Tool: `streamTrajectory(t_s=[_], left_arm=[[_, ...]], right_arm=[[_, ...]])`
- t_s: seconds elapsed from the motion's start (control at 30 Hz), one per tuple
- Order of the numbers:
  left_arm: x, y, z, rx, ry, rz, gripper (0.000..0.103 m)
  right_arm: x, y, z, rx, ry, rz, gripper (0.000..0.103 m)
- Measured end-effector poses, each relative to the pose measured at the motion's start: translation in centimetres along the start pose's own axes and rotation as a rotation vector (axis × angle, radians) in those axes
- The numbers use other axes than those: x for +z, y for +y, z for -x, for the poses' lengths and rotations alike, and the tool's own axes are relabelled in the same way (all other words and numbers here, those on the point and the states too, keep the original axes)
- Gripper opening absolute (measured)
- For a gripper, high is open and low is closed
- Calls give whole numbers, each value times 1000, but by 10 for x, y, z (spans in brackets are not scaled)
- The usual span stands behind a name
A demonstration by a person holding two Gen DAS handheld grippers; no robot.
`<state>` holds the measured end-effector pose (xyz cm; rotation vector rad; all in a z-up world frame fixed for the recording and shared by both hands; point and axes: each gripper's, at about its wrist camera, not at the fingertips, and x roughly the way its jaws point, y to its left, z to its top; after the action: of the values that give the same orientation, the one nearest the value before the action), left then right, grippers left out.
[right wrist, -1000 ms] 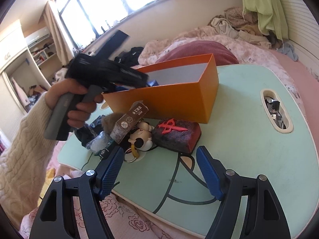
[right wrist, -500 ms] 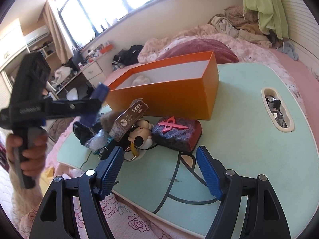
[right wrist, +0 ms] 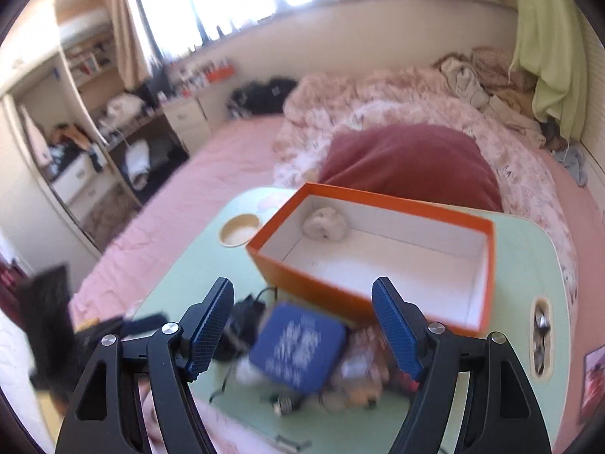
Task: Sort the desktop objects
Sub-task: 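Lift the blue tin out and set it on the table, left gripper, then reach the right gripper into the box toward the remaining fur ball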
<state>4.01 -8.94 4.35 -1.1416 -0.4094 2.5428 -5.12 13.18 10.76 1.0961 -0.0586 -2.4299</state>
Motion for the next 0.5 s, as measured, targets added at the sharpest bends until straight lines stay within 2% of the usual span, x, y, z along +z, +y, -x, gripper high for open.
streamTrajectory(t_s=[0.03, 0.1, 0.17, 0.3, 0.37, 0.5], left_arm=[[1, 4, -1, 120, -38, 98, 81], [0, 15, 3, 165, -47, 117, 81], [-3, 26, 12, 145, -87, 147, 81], [-11, 42, 24, 96, -121, 194, 81], [-12, 46, 25, 78, -130, 201, 81], [-15, 48, 26, 55, -136, 200, 81]], right_arm=[[20, 3, -26, -50, 52, 16, 76], [44, -3, -66, -113, 139, -18, 74], [65, -18, -109, -138, 249, -110, 58], [91, -41, -158, -123, 359, -267, 56], [94, -38, -175, -145, 412, -261, 56], [90, -39, -199, -154, 440, -263, 56]])
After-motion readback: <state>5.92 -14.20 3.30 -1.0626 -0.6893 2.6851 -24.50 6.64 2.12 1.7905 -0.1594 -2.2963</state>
